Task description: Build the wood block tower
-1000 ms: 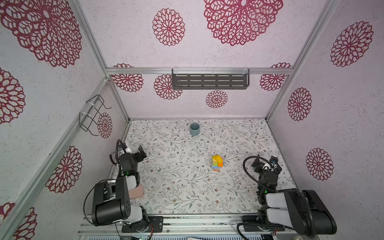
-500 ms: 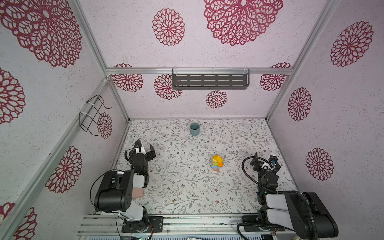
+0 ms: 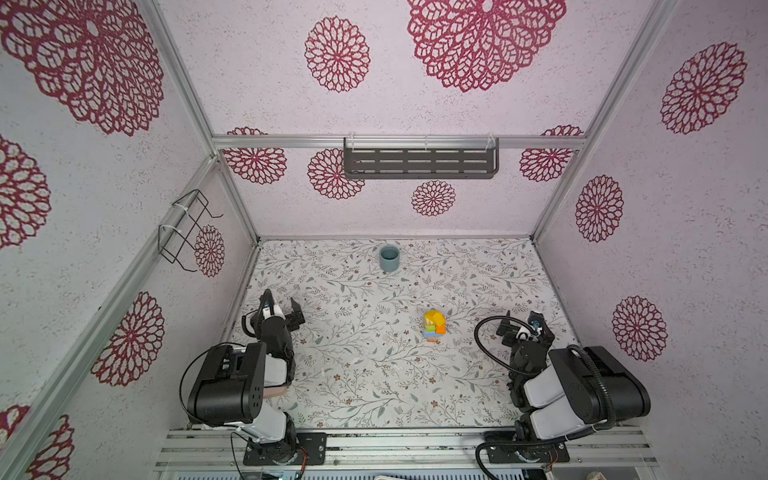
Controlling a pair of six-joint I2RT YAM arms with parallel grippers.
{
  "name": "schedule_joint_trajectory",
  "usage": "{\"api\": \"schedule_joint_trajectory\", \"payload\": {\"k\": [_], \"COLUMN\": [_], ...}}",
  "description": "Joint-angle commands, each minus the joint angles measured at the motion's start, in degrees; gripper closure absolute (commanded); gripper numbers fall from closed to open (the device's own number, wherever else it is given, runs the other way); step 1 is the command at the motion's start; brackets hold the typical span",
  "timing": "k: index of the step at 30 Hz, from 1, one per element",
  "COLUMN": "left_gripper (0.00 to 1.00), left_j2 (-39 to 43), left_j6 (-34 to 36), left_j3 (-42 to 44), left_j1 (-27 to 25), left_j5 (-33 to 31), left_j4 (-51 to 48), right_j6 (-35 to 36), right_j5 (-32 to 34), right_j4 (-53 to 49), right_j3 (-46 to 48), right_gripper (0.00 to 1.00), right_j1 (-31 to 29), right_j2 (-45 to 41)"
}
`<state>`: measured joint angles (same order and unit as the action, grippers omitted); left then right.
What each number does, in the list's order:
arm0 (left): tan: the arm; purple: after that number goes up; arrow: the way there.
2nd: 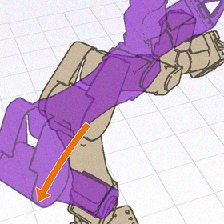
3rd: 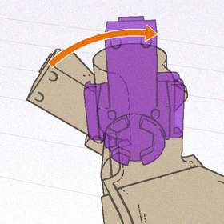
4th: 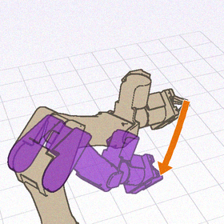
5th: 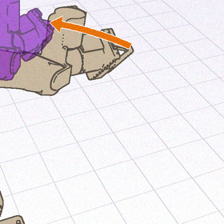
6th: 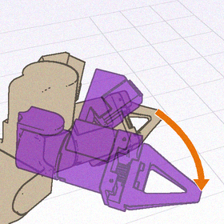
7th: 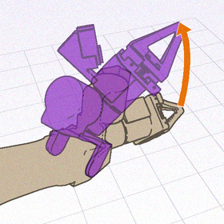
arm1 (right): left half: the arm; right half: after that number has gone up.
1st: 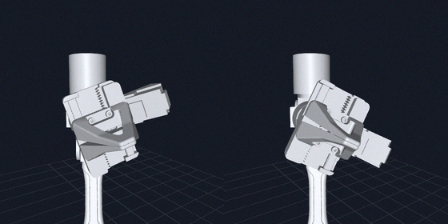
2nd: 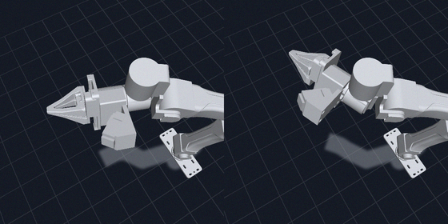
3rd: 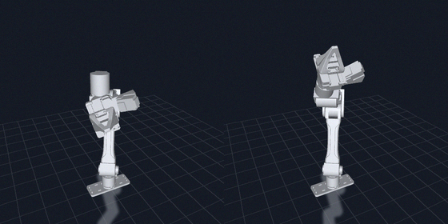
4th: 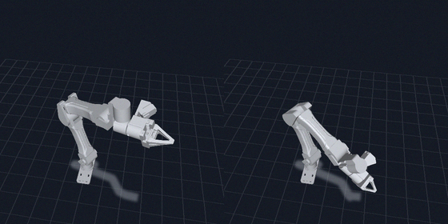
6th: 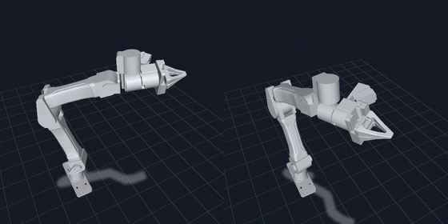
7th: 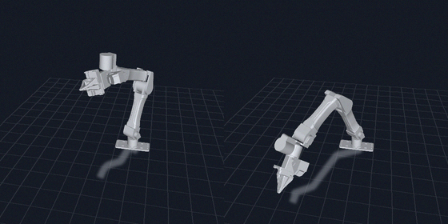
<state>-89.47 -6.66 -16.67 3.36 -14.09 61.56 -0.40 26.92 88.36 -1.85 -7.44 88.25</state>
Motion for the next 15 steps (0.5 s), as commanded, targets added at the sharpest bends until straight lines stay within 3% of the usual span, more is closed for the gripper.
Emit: {"api": "schedule_joint_trajectory", "payload": {"k": [1, 3, 4, 6, 15], "left_gripper": [0.03, 0.03, 0.03, 0.03, 0.03], "left_j2": [1.41, 0.51, 0.72, 0.89, 0.61], "left_j6": [3.15, 0.91, -0.04, -0.89, -1.08], "left_j3": [-5.42, -6.90, -8.20, -8.57, -8.03], "left_j1": [0.64, 3.16, 3.86, 4.70, 4.85], "left_j5": [3.93, 7.38, 6.95, 7.76, 8.17], "left_j4": [-8.77, -9.64, -12.73, -14.39, -12.63], "right_j6": [4.39, 1.98, 2.04, -1.41, -1.42], "right_j5": [0.35, -2.56, -3.68, -10.47, -11.59], "right_j4": [2.03, -9.62, -10.58, -20.97, -19.72], "right_j3": [-5.20, -8.25, -9.77, -13.42, -12.70], "right_gripper": [0.01, 0.01, 0.01, 0.01, 0.01], "right_j1": [-1.37, 0.01, 0.82, 4.87, 5.51], "right_j2": [4.11, 0.56, 1.46, -0.17, -0.26]}}
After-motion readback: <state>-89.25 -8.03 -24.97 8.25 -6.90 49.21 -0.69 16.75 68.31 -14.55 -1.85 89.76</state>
